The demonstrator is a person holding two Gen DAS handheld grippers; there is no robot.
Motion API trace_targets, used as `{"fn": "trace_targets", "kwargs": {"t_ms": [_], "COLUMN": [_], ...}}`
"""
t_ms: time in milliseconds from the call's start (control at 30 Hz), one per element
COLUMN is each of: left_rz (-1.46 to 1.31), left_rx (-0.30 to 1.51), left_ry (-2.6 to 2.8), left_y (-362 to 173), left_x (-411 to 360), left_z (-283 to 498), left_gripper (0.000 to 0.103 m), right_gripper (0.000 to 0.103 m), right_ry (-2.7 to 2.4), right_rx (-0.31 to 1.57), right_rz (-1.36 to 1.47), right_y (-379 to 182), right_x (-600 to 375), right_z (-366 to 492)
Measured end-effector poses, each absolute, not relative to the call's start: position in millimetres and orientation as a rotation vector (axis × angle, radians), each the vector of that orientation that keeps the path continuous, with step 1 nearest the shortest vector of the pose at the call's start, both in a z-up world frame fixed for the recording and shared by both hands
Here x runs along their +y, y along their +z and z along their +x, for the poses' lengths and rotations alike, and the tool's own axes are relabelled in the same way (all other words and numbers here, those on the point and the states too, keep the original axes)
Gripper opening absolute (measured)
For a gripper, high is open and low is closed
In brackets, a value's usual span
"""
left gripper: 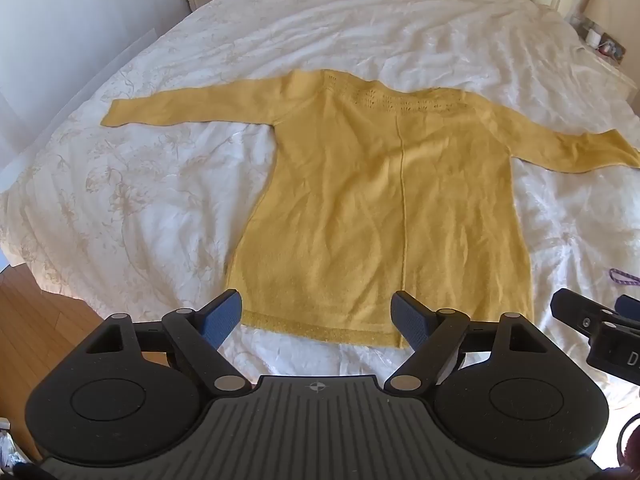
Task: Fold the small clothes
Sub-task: 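Position both grippers above the spread yellow sweater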
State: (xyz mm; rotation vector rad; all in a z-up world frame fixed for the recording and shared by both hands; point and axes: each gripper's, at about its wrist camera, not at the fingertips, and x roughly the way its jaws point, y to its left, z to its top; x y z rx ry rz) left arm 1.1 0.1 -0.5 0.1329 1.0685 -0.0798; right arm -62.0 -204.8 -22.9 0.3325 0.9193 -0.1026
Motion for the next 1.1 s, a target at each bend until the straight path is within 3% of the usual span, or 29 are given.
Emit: {"fn": "trace_targets", "kwargs": {"t_ms": [533, 1100], "left_rz": [0.124, 0.172], "left_rx": [1.105, 1.206], "left_ry": [-0.074, -0.088], "left_y": [-13.6, -39.9], "left_x": [4.4, 3.8], "left_z": [19.1, 92.4], "left_gripper": [0.081, 0.081], "right_gripper": [0.102, 0.102], "right_ry": [-0.107, -0.123], "right_rx": [0.971, 1.068], "right_rz": [0.332, 0.353], "right_y": [-32.9, -55.7], "right_x": [-200.3, -200.3], "right_z": [-38.3, 28.6]}}
